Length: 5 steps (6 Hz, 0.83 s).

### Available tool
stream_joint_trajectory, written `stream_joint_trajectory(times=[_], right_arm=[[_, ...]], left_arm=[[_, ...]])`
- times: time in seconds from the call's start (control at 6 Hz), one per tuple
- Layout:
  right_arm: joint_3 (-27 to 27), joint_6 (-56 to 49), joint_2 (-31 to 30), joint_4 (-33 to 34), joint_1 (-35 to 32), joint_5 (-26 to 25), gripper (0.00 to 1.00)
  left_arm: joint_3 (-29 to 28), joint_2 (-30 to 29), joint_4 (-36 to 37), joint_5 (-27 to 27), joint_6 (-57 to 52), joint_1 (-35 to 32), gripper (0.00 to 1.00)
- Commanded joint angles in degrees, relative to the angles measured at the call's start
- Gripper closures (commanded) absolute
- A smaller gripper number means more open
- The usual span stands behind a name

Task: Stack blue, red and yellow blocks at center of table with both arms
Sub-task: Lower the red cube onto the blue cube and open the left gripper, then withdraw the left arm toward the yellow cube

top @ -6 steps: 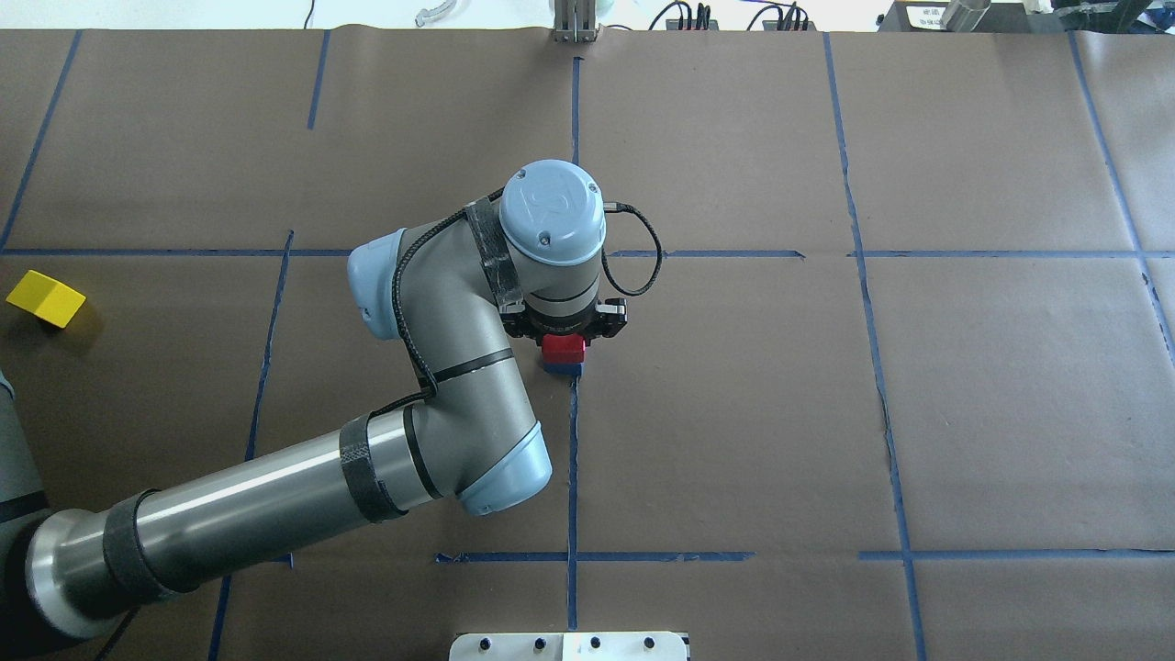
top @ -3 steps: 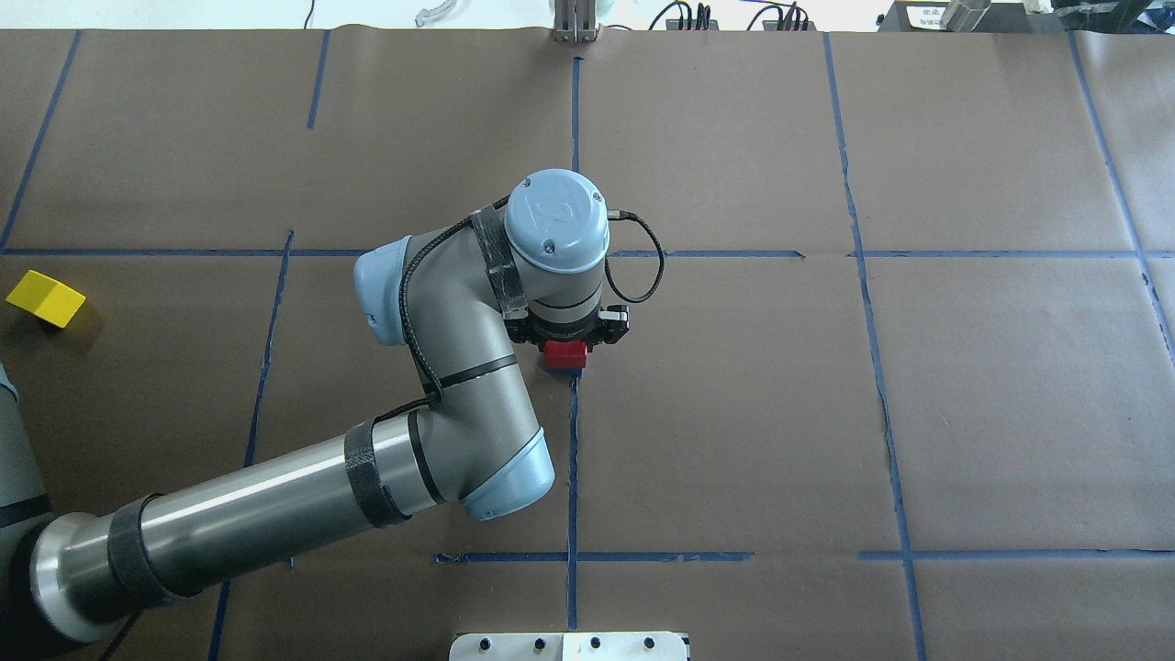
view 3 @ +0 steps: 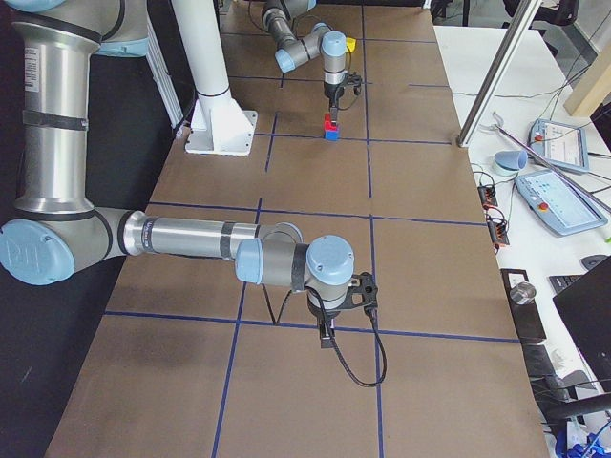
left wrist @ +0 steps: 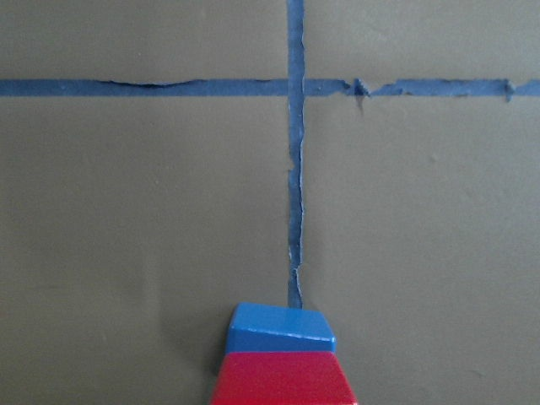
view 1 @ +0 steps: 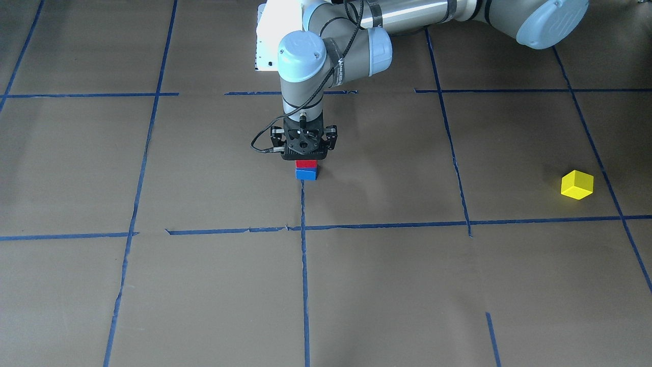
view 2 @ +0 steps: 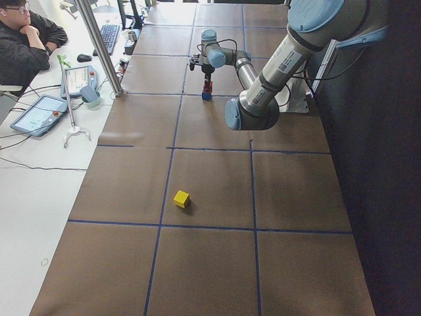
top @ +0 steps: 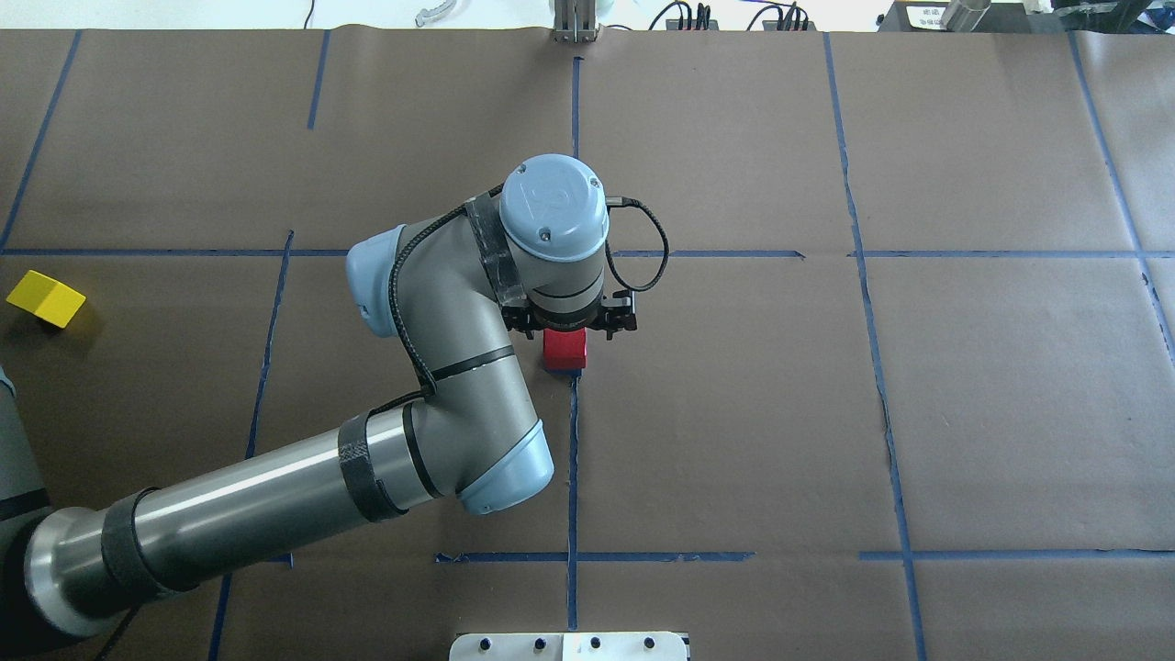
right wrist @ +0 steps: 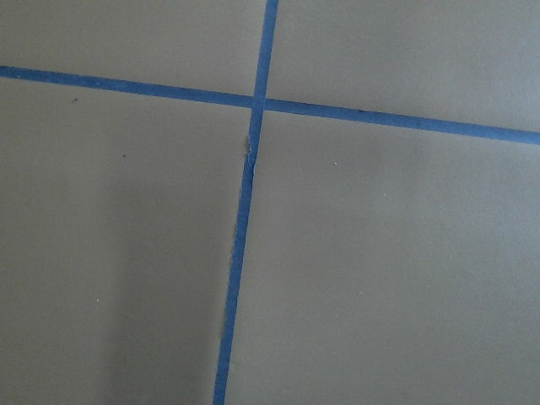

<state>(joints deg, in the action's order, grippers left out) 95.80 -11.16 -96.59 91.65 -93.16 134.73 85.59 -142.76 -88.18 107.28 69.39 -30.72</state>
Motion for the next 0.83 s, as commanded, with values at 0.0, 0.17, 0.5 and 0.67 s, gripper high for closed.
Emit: stream_joint_trajectory(times=[0.0,0.17,0.5,0.67], right_arm=[[0.0,0.0,0.0,0.0,0.0,0.0,0.00],[0.0,0.0,0.0,0.0,0.0,0.0,0.00],[-0.1,-0.1,0.0,0.0,0.0,-0.2,0.00],[-0.1,0.2,0.0,-0.1,0.0,-0.3,0.00]], left_arm=[[5.3,4.2,0.6,3.4,-4.4,-4.3,0.00],[9.1,10.2,0.7,7.3,-11.9,-8.6,0.00],[17.9,27.4,-0.3,12.5,-32.9,-19.8,0.00],[18.3,33.0,-0.2,15.7,-40.7,-25.7,0.00]])
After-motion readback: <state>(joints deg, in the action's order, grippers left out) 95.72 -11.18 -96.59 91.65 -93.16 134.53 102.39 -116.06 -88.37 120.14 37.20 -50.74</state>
